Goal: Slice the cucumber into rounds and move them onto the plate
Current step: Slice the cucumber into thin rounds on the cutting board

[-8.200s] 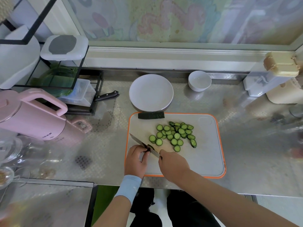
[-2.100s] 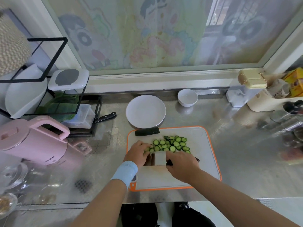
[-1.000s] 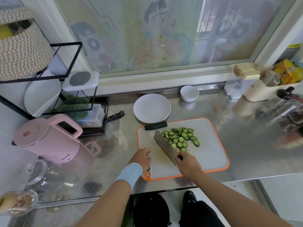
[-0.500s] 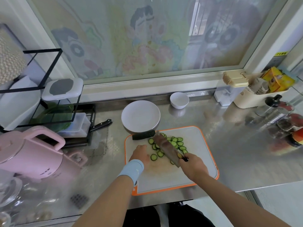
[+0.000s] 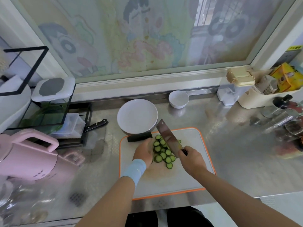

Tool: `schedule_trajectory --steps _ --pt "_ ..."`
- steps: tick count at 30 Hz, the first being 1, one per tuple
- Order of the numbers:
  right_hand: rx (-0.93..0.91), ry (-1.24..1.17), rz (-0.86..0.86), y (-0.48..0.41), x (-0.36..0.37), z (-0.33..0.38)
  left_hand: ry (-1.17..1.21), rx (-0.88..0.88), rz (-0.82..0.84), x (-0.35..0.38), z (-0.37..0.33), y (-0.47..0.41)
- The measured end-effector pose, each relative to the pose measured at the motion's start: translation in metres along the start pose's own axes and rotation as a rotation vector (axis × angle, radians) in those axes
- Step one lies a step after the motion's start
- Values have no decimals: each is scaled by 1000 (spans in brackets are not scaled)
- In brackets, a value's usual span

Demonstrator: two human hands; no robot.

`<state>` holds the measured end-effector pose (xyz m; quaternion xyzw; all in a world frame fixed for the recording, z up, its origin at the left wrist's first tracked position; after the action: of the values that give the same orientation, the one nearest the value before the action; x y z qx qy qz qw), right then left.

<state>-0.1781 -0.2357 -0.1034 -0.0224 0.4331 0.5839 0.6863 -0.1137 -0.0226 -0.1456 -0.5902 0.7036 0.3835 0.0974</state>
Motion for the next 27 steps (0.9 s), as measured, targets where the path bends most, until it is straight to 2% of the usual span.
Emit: schedule_trajectory --steps 2,4,6,10,15,20,27 --pt "-20 2 26 5 5 5 -53 -135 -110 -15 19 7" --pt "-35 -5 52 12 14 10 -218 -215 -46 -15 33 14" --pt "-44 13 73 18 24 12 -249 -164 33 -3 31 21" --pt "-54 40 77 30 34 10 135 -135 162 20 15 32" --pt "-75 150 91 41 42 1 205 -229 -94 -18 39 37" --pt "-132 281 199 57 80 -6 68 -184 -148 -39 52 50" --pt "-148 295 128 51 65 -18 -136 -47 91 -11 39 57"
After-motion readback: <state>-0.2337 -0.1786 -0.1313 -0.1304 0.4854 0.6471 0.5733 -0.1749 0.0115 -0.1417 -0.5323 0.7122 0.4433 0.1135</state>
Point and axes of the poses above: each hand's wrist, its own y-axis away from the middle knuckle, its own x-axis out of the palm, z = x × y, the point moved 6 cm from there along -y, towards the middle knuckle, and after that the axes turned 1 degree about -x, right-handed, at the moved point
